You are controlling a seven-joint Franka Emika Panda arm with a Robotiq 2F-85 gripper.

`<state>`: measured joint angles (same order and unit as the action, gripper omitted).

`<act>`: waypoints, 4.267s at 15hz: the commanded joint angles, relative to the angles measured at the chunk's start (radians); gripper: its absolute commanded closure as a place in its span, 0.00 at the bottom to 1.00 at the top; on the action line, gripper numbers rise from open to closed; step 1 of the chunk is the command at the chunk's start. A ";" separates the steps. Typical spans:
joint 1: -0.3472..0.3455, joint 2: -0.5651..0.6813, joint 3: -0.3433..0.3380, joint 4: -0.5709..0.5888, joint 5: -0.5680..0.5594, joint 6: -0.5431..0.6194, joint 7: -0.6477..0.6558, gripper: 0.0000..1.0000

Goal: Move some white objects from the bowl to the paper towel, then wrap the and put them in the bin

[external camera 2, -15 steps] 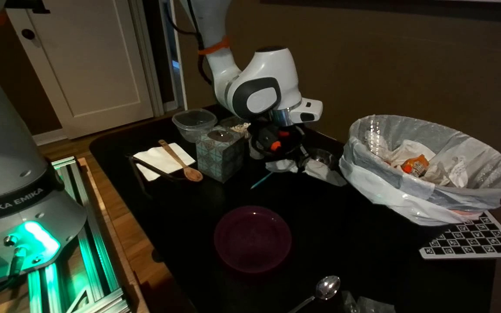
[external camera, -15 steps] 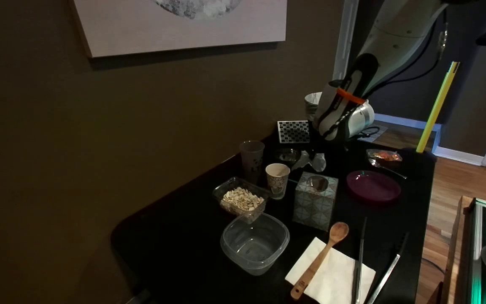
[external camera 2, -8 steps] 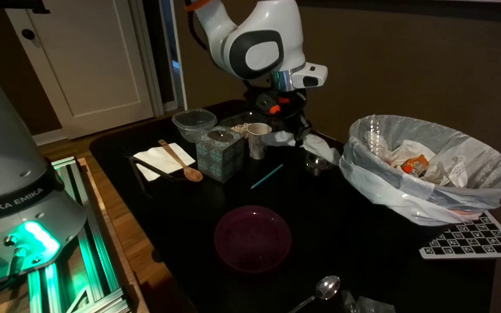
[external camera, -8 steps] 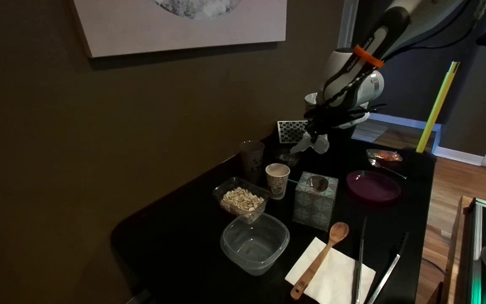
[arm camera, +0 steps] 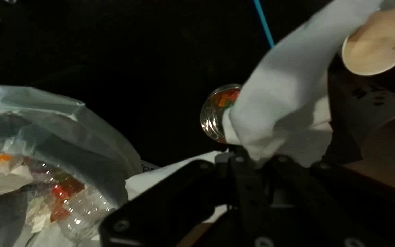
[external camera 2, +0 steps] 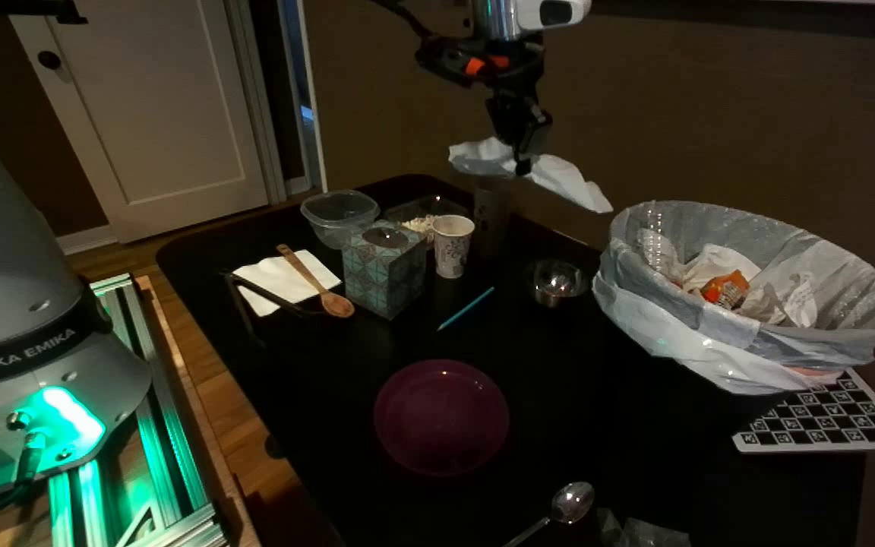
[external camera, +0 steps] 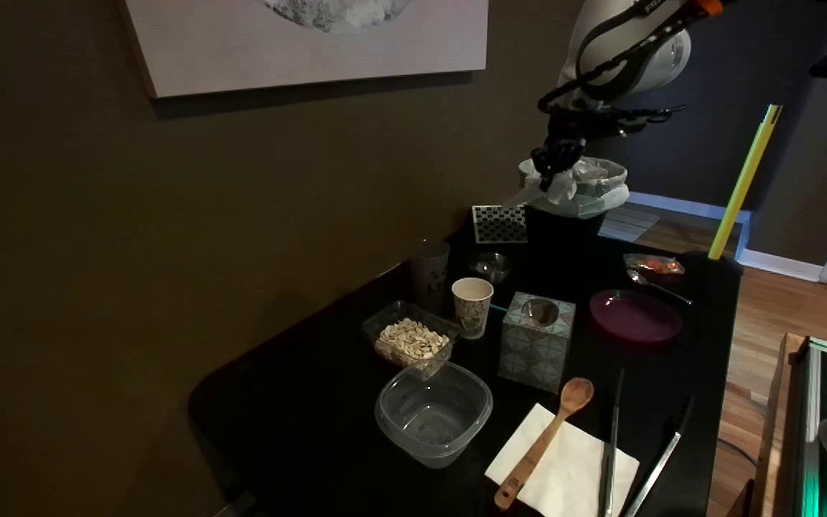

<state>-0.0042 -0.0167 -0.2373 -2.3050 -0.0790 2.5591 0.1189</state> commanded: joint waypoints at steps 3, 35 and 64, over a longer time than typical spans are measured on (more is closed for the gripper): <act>-0.102 -0.099 0.059 0.057 -0.167 -0.038 0.056 0.98; -0.194 0.398 -0.127 0.407 -0.317 0.329 0.405 0.00; -0.074 0.003 -0.168 0.254 -0.498 -0.040 0.609 0.00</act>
<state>-0.0377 0.0907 -0.4602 -1.9777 -0.5064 2.5881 0.6760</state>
